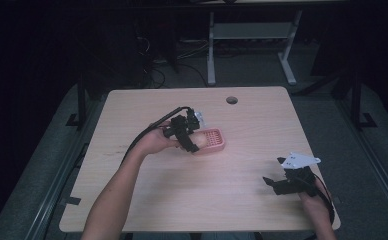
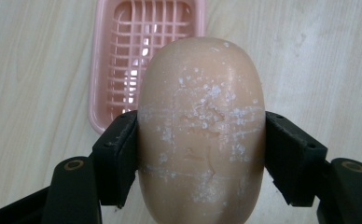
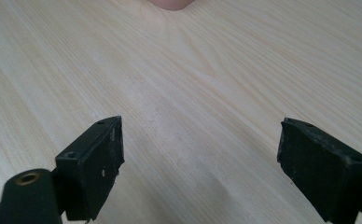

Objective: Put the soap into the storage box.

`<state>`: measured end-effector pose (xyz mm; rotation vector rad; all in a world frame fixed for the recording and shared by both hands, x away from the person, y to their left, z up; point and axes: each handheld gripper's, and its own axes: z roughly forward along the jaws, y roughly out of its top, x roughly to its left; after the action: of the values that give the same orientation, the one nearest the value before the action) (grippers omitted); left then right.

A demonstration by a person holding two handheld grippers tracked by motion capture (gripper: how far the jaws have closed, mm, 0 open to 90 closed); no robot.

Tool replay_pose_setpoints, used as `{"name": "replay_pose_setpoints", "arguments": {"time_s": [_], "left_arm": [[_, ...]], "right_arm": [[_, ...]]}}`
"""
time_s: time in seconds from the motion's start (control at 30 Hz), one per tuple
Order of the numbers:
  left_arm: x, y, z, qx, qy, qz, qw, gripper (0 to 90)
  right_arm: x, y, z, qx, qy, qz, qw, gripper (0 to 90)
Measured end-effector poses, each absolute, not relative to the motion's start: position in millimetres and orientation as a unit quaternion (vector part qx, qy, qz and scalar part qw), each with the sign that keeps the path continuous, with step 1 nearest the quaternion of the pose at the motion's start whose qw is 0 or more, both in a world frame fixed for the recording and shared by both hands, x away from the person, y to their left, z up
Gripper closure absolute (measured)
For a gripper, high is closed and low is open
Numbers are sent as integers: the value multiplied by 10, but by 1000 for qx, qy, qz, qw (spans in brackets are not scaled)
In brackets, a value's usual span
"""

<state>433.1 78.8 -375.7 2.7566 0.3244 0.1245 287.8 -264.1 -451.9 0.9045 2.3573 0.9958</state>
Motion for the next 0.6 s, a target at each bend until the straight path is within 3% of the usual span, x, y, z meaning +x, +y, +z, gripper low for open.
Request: {"name": "replay_pose_setpoints", "arguments": {"time_s": [0.6], "left_arm": [[4583, 576, -3743, 976, 113, 46, 181, 323]], "right_arm": [[2877, -2671, -4507, 328, 845, 364, 214, 140]]}}
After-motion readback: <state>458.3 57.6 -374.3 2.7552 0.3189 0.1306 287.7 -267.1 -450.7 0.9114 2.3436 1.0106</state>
